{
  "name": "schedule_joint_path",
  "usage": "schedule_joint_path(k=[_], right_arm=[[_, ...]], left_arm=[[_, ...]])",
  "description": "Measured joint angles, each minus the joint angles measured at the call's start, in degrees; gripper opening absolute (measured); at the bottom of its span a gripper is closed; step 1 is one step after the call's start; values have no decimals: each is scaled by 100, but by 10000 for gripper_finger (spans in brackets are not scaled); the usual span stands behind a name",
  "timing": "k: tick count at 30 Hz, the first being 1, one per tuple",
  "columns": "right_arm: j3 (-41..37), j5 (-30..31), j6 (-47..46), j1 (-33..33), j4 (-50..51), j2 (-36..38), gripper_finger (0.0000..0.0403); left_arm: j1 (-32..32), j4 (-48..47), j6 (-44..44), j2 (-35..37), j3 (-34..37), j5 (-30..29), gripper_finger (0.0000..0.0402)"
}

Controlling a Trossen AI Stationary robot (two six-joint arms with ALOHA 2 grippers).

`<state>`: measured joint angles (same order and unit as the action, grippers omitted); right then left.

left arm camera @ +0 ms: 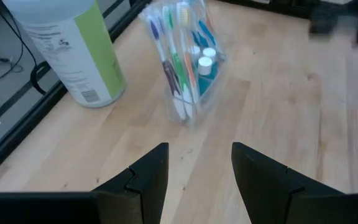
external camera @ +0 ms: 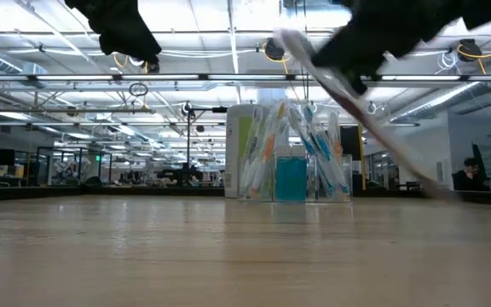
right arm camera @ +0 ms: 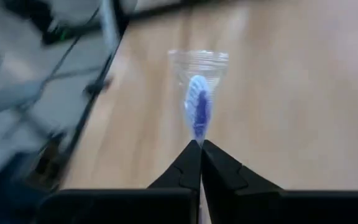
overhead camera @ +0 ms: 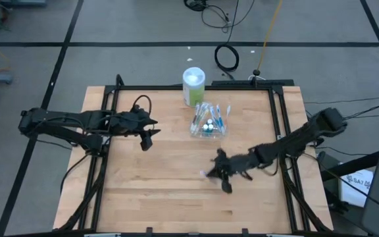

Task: Pick & Place toothbrushing station
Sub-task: Put the violet and green toothbrush into the transparent organizer

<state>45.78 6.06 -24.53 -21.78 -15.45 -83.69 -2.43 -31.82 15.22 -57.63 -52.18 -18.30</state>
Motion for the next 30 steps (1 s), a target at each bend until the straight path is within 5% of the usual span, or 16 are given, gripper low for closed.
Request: schedule_joint_path(k=[12,19,30], right_arm=[[2,3598,4544,727,-949,1757,1],[-909,3456,4722,1471,-2497,1740,0],[-2838,3430,3252,2196,-4545,1730,0]], left_arm=[[-152,8,-2,-60,3,-29,182],[-152,-16,-86,-57,7,-29,182],[-149,-8,-120,-57,9,-31,182]])
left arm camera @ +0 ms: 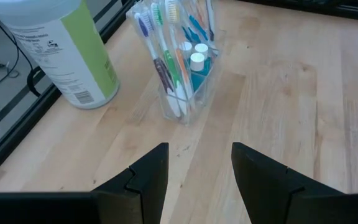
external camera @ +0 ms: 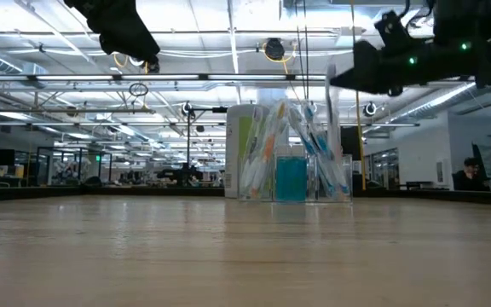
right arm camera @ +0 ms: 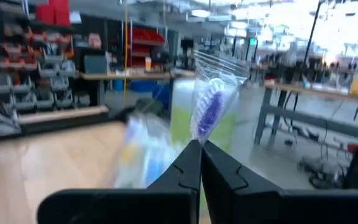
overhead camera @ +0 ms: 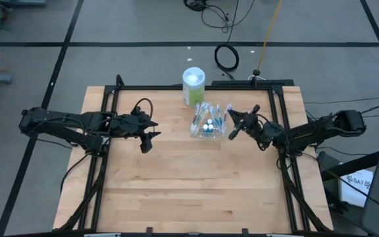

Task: Pick & Place toothbrushing station
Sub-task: Put the violet and green toothbrush into the transparent organizer

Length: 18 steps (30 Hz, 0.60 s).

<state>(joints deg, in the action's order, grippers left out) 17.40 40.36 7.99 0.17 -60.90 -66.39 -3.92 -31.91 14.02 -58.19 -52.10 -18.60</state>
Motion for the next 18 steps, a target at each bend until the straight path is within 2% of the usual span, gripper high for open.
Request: schedule_joint_path(k=[8,14,18], right_arm=[[-331,-38,-753,67,550,-13,0],[-329,-1215,-1026,78,751,-20,0],[-327,-1353,-1059,77,792,-35,0]], left_arm=[[13,95,-14,0,0,-439,182],[13,217,-15,0,2,-466,182],[13,217,6,0,2,-466,182]])
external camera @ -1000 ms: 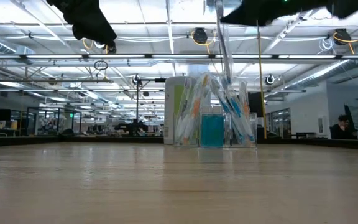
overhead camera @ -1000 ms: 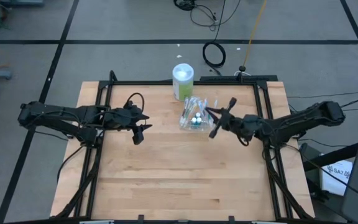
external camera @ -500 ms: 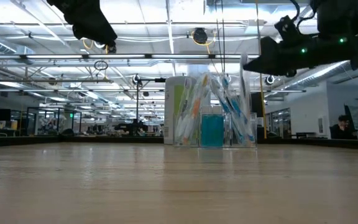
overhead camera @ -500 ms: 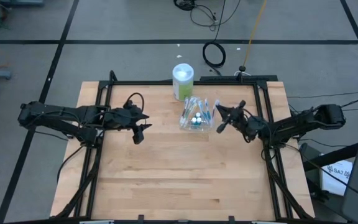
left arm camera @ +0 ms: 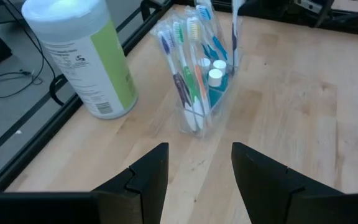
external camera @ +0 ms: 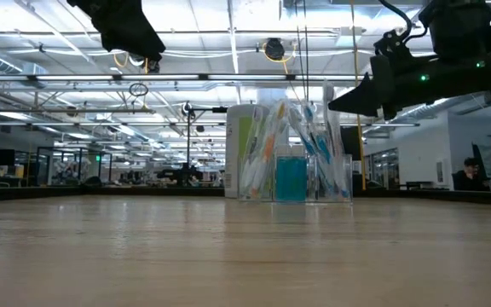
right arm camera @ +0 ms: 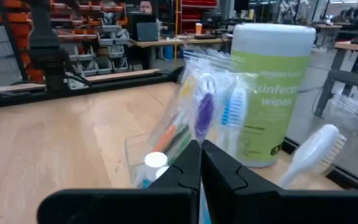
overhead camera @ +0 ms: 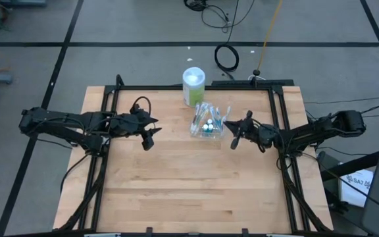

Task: Pick & Place toothbrushing station
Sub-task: Put the violet and green toothbrush into the transparent organizer

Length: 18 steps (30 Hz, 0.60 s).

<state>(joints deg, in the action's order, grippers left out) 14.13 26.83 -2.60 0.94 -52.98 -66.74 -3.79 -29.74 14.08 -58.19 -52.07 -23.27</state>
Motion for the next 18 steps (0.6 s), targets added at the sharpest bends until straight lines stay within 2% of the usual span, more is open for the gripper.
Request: schedule_joint_path(k=[6,10,18], right_arm=[[18,11,-66,2,775,17,0],[9,8,-69,1,657,2,7],[0,-299,422,-3,393,-3,81]], left_arm=[[0,-2,112,0,0,0,182],[0,-2,113,0,0,0,182],[0,-118,-83,0,0,57,182]])
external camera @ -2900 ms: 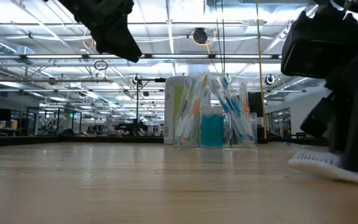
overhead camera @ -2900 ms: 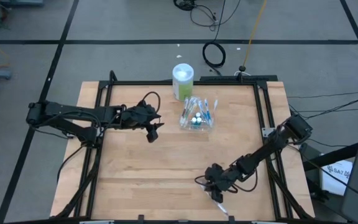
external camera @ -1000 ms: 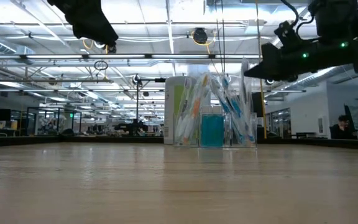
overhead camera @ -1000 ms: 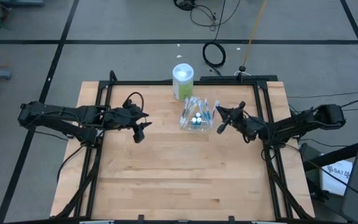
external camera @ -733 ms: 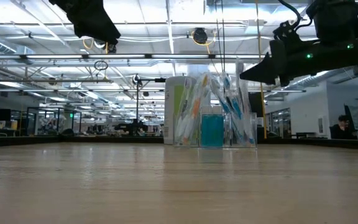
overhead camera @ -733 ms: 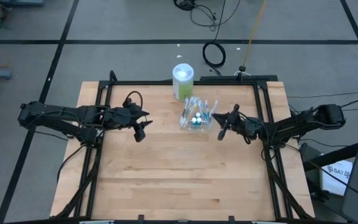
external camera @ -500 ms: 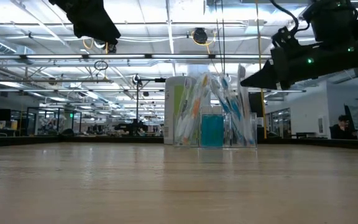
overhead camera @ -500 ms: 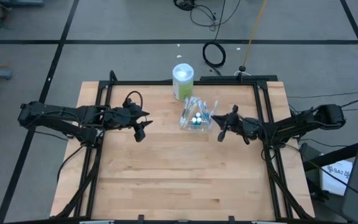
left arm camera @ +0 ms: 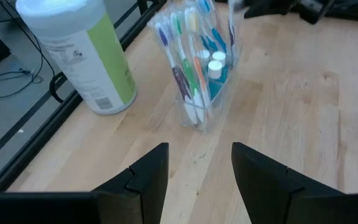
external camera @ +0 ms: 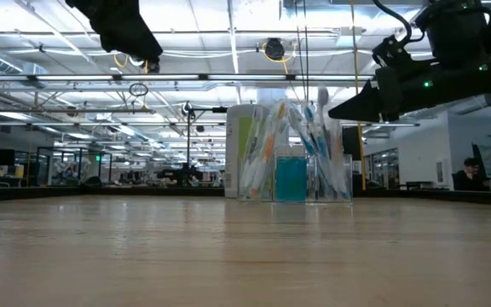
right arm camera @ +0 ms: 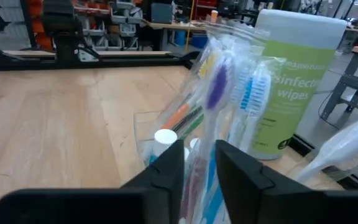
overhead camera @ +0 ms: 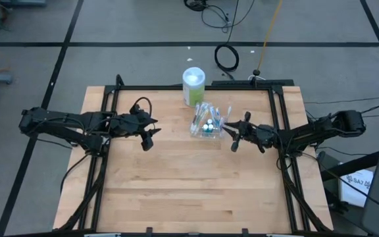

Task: Pick & Place toothbrushing station
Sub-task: Put the violet and green toothbrush into the transparent organizer, then return to Home Position

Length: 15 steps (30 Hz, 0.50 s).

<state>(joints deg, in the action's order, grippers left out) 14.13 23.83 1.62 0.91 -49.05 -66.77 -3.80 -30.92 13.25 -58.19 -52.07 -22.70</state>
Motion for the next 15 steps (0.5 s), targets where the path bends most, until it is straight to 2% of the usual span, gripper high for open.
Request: schedule_joint_path(k=[4,7,12,15], right_arm=[[0,2,180,0,-24,74,117],[0,2,429,0,-19,244,133],[0,-46,548,0,19,892,137],[0,-514,769,4,471,1477,132]], left_arm=[[-49,-62,-100,30,0,-17,182],[-127,-104,-516,140,0,-34,182],[-216,-354,-656,574,0,-380,182],[-220,-764,-676,1059,0,-653,182]])
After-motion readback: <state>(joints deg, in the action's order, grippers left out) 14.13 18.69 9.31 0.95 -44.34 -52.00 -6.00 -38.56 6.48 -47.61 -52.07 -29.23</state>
